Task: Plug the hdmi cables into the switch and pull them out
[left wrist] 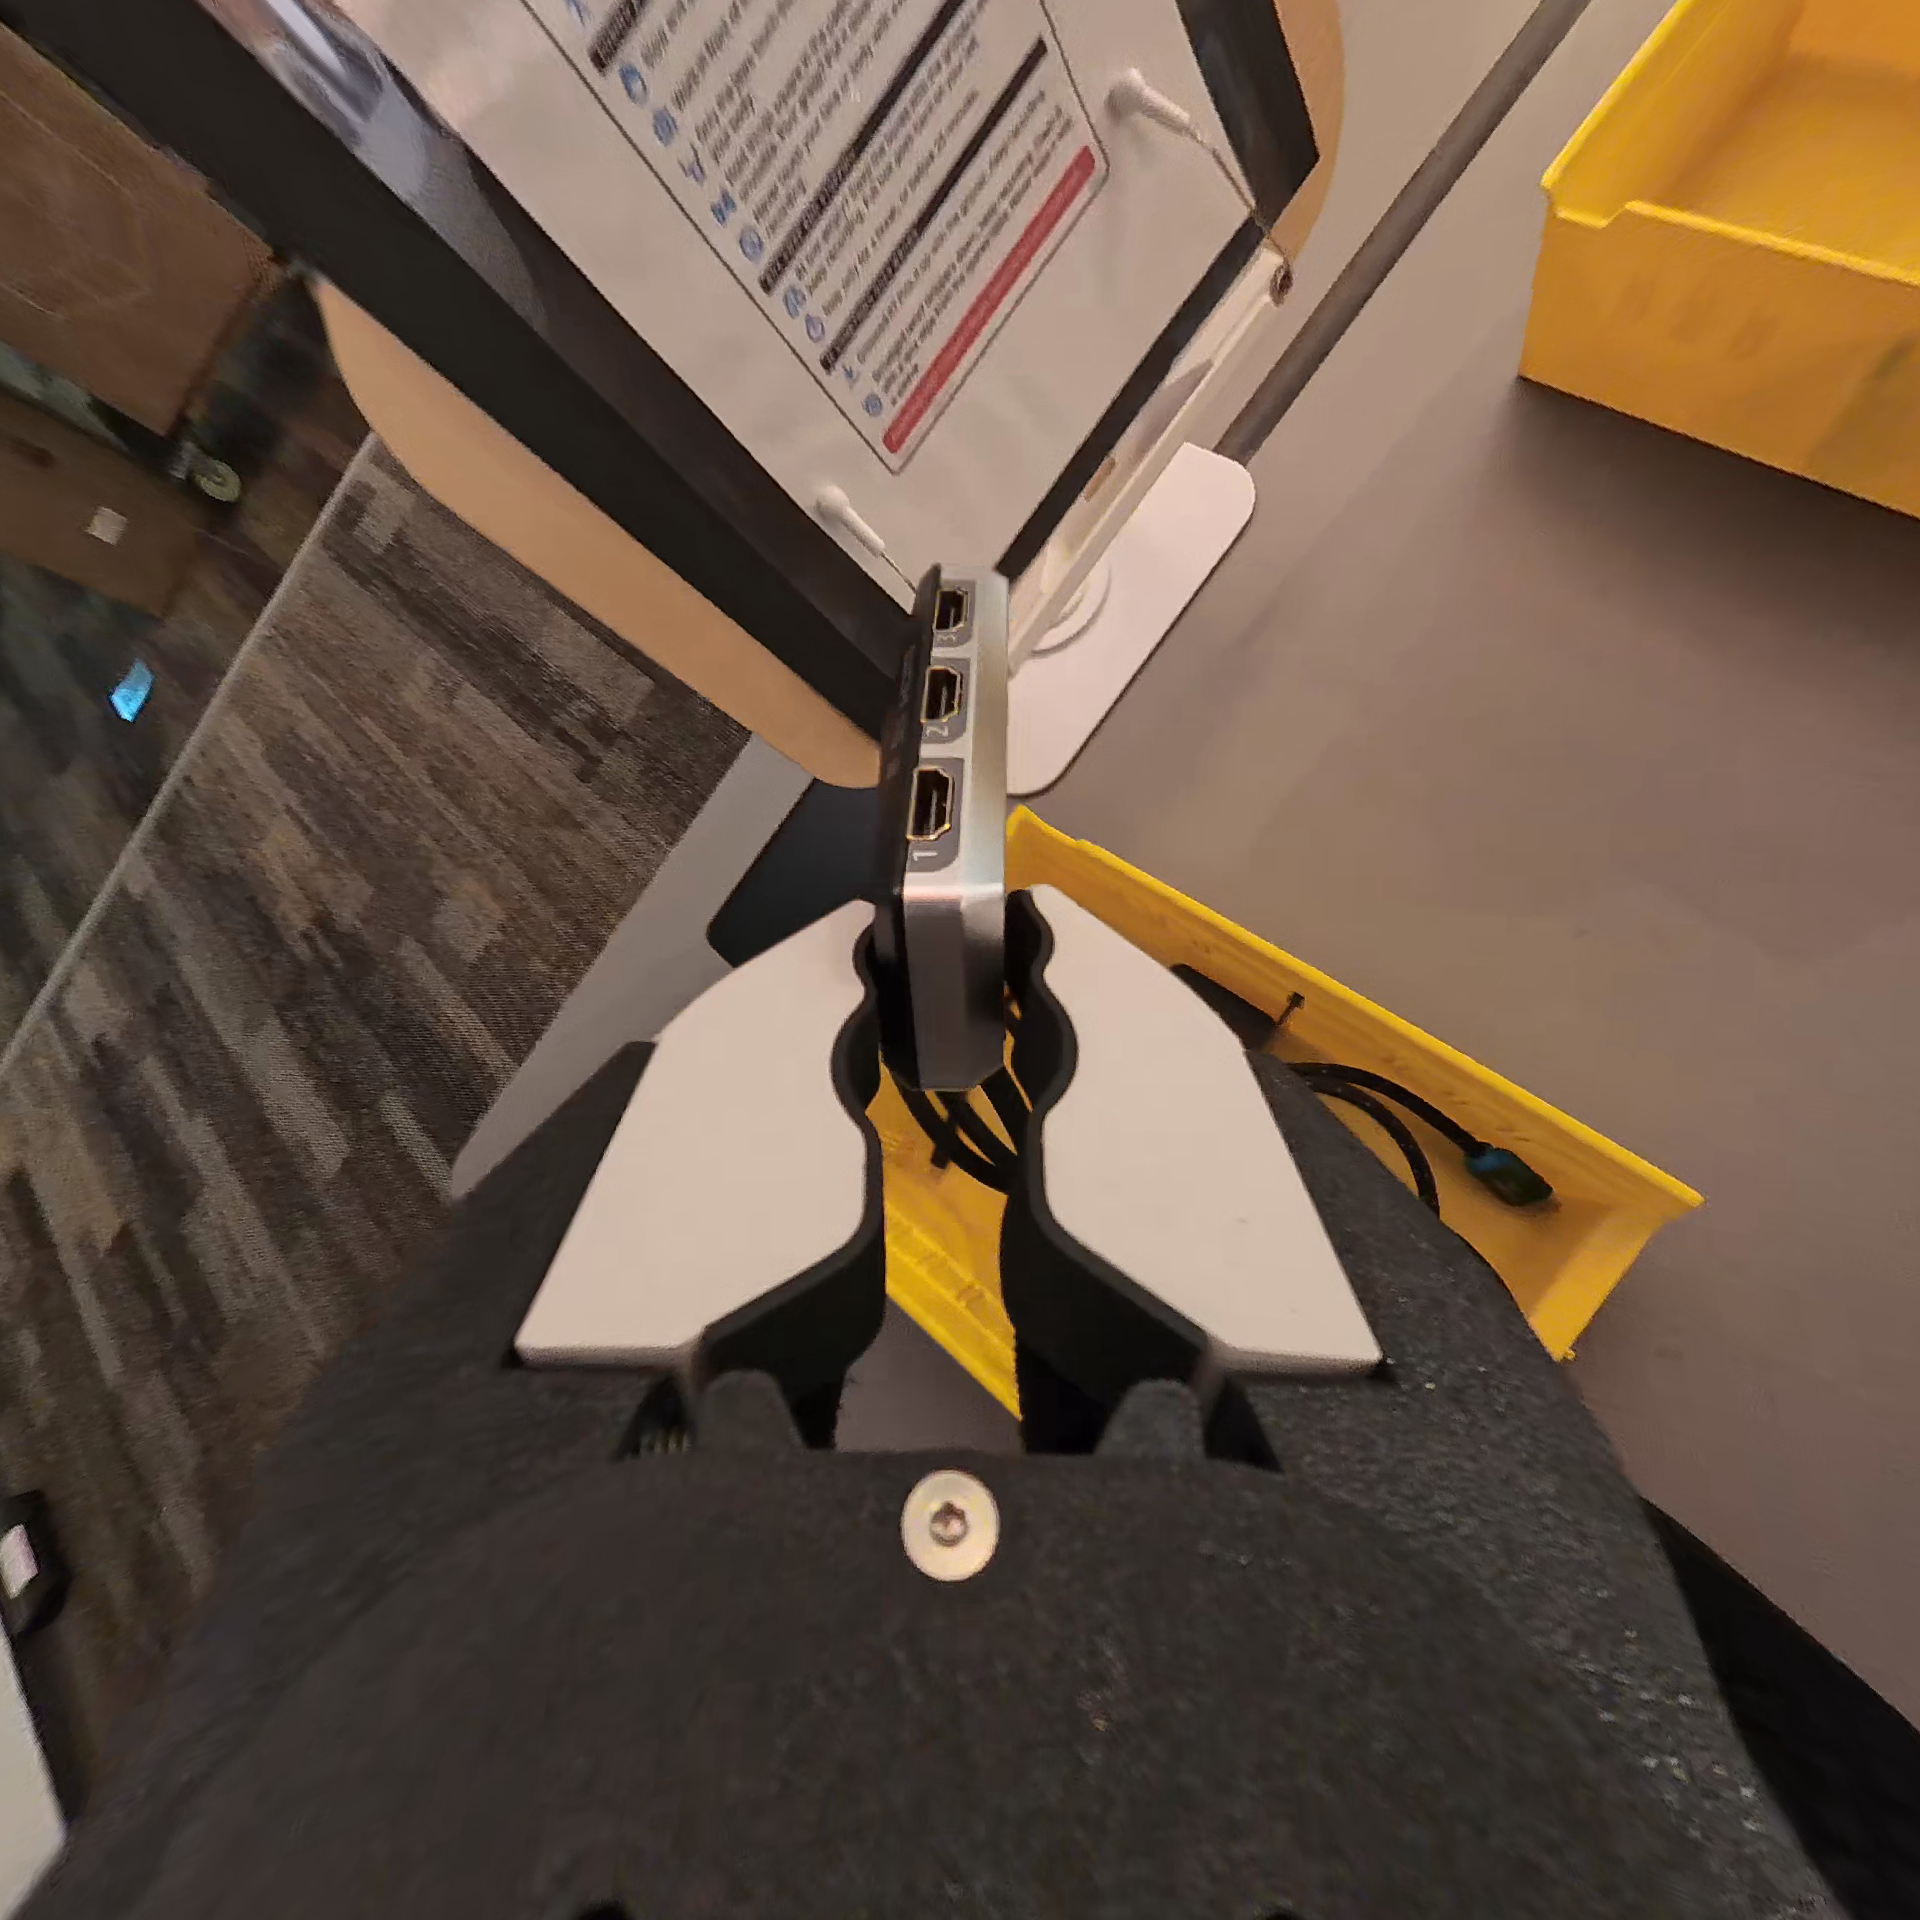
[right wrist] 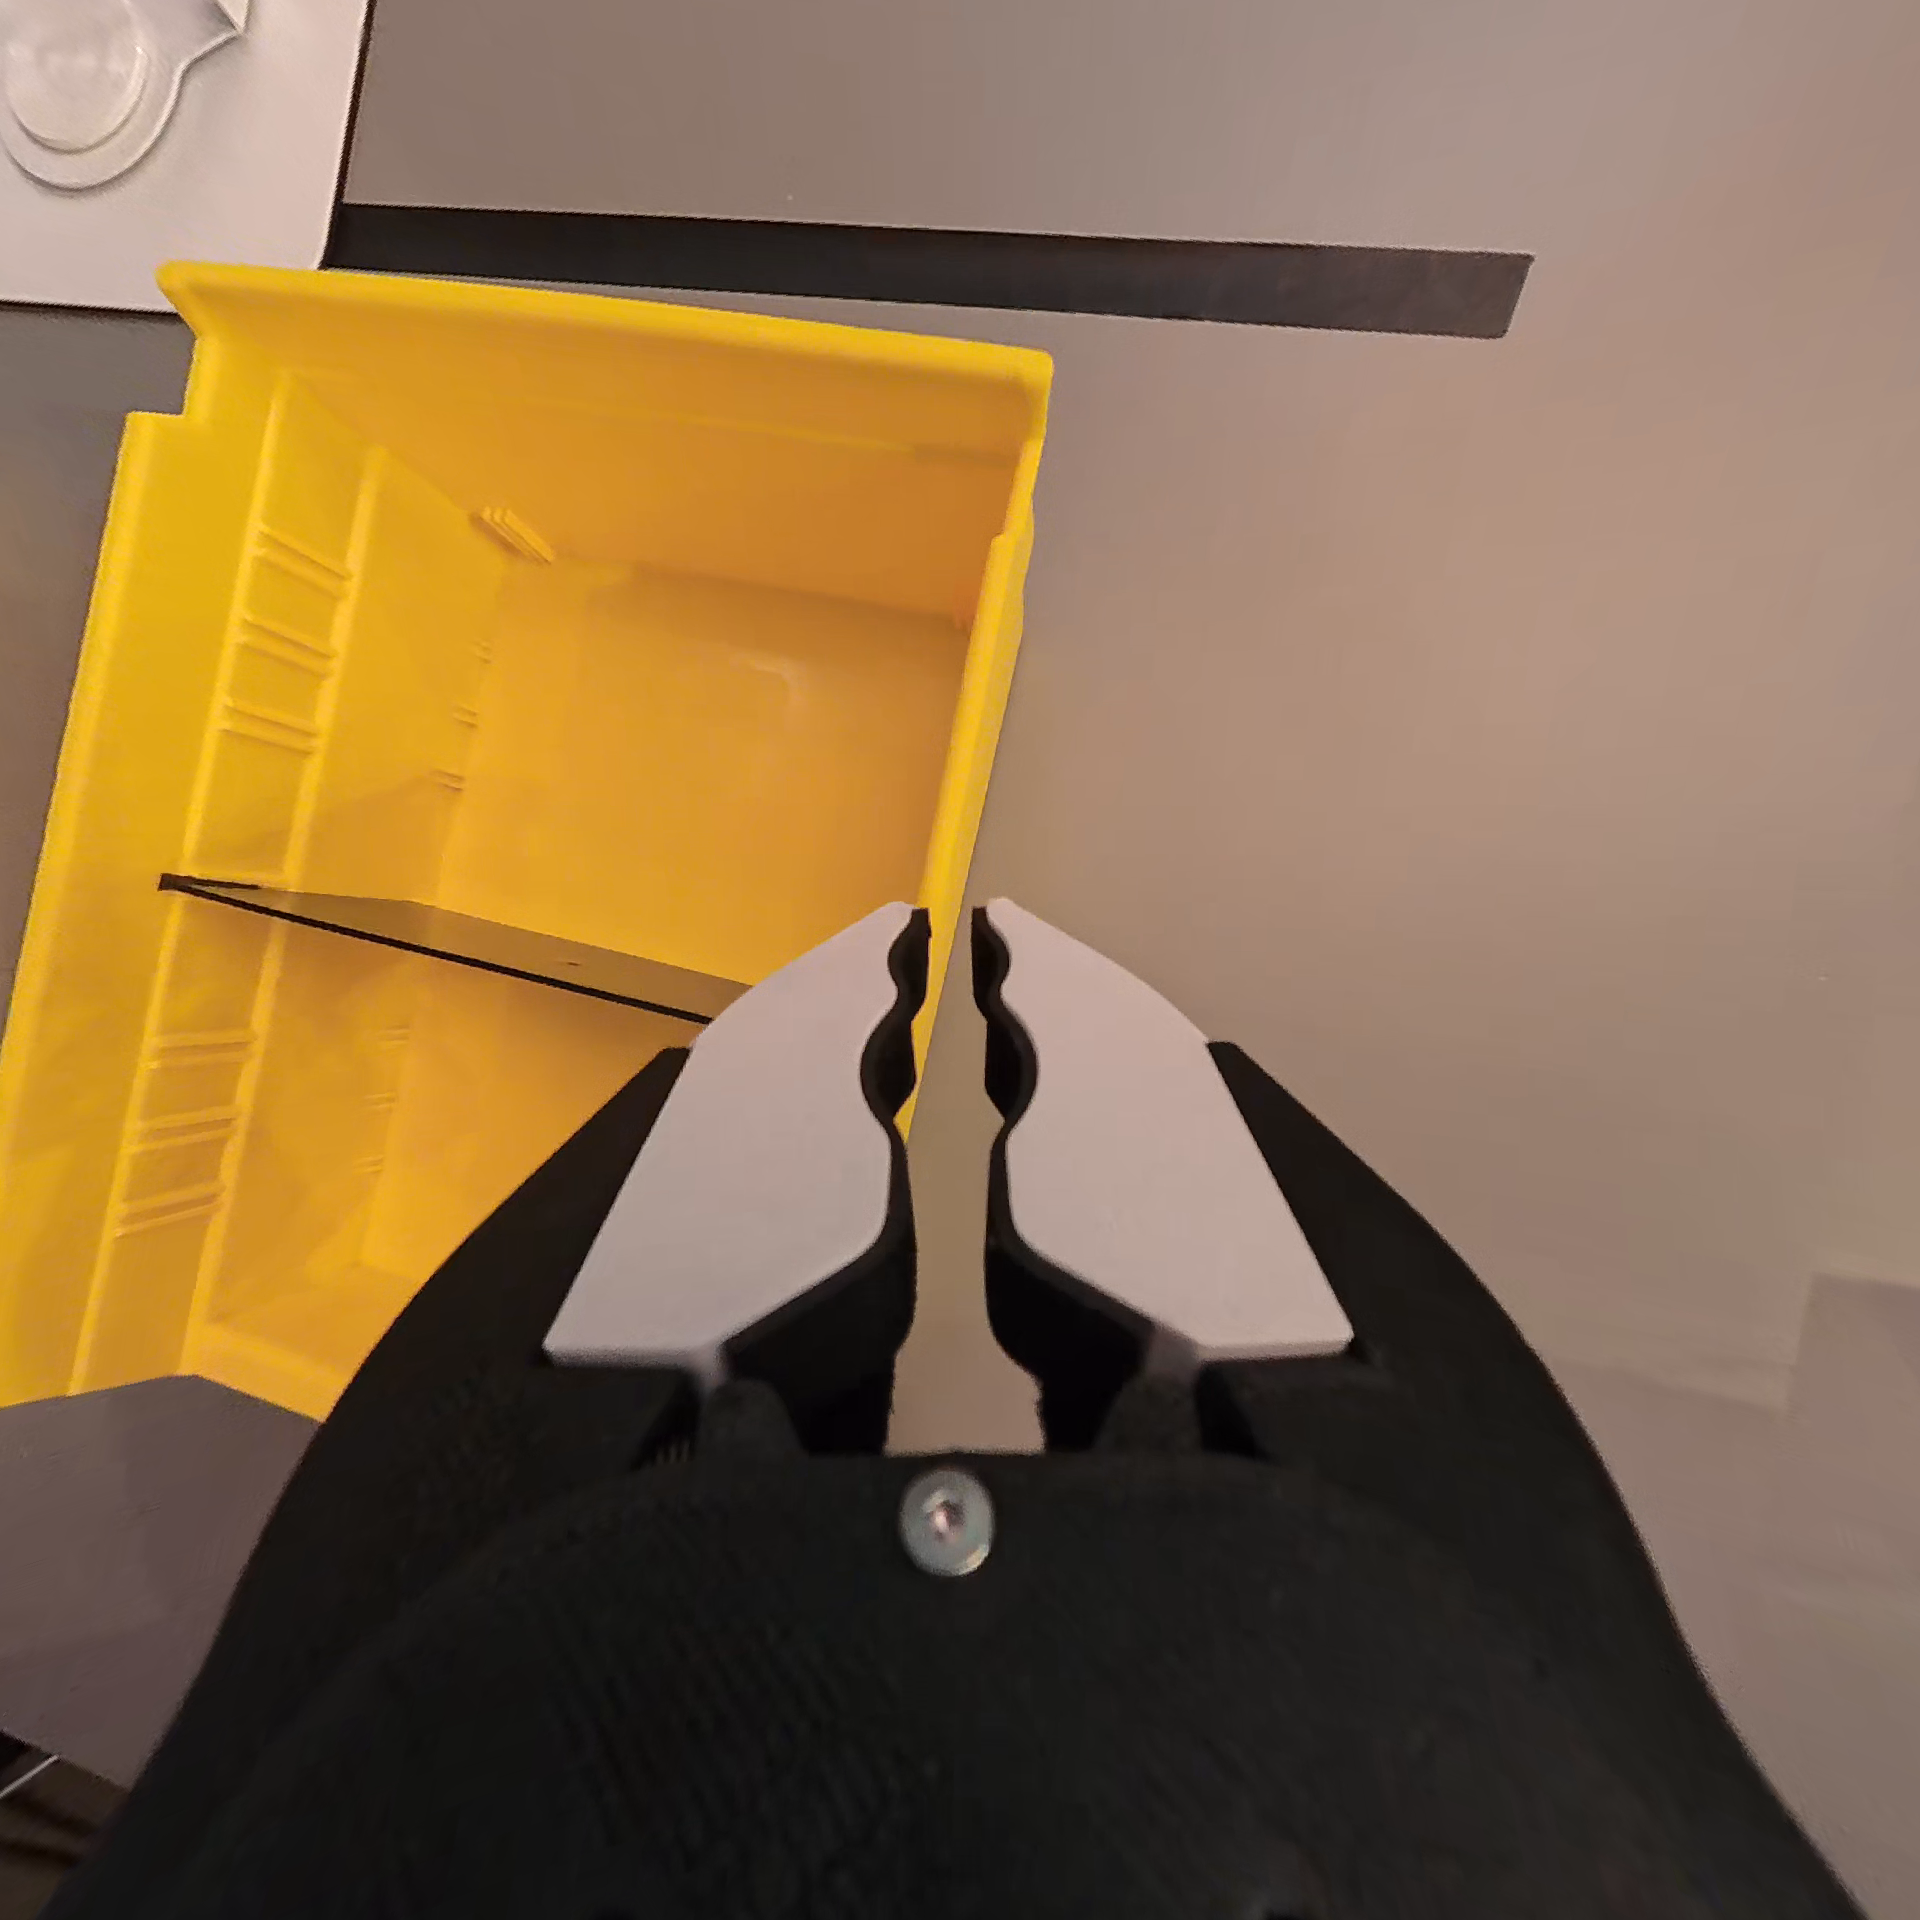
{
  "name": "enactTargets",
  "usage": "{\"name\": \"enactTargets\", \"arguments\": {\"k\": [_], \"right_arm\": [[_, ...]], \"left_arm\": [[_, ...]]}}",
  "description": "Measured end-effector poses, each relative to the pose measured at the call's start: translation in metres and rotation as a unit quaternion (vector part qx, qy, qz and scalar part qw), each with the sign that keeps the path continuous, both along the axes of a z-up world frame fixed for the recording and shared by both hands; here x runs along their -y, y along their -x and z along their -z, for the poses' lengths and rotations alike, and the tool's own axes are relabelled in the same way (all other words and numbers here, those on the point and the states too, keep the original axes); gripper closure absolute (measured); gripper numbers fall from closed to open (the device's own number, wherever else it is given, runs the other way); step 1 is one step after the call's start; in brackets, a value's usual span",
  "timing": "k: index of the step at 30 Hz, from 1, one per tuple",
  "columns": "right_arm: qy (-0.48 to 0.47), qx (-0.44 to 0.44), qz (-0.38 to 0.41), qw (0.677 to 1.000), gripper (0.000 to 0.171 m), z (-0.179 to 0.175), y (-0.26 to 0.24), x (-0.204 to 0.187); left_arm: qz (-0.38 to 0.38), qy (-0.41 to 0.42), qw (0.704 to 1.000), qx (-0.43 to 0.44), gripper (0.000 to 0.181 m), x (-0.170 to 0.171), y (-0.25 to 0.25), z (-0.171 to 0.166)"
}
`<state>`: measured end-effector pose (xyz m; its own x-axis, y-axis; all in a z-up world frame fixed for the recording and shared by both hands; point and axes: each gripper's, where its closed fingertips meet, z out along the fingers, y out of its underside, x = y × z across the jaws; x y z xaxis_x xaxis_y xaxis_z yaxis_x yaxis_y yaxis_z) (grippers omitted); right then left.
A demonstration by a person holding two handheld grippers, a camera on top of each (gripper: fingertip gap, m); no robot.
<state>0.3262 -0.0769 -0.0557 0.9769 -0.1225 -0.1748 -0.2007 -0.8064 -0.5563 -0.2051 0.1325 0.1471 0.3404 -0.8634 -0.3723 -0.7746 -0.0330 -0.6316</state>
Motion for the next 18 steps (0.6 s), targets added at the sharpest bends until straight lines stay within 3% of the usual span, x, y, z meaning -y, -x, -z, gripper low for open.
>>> {"name": "enactTargets", "arguments": {"k": [14,18], "right_arm": [[-0.024,0.005,-0.002,1.0,0.164,-0.01,-0.002,0.001],[-0.03,0.01,-0.004,0.999,0.164,-0.013,-0.001,0.001]], "left_arm": [[-0.1,-0.118,0.987,0.038,0.159,-0.03,-0.001,-0.08],[-0.092,-0.101,0.99,0.025,0.16,-0.028,-0.002,-0.072]]}}
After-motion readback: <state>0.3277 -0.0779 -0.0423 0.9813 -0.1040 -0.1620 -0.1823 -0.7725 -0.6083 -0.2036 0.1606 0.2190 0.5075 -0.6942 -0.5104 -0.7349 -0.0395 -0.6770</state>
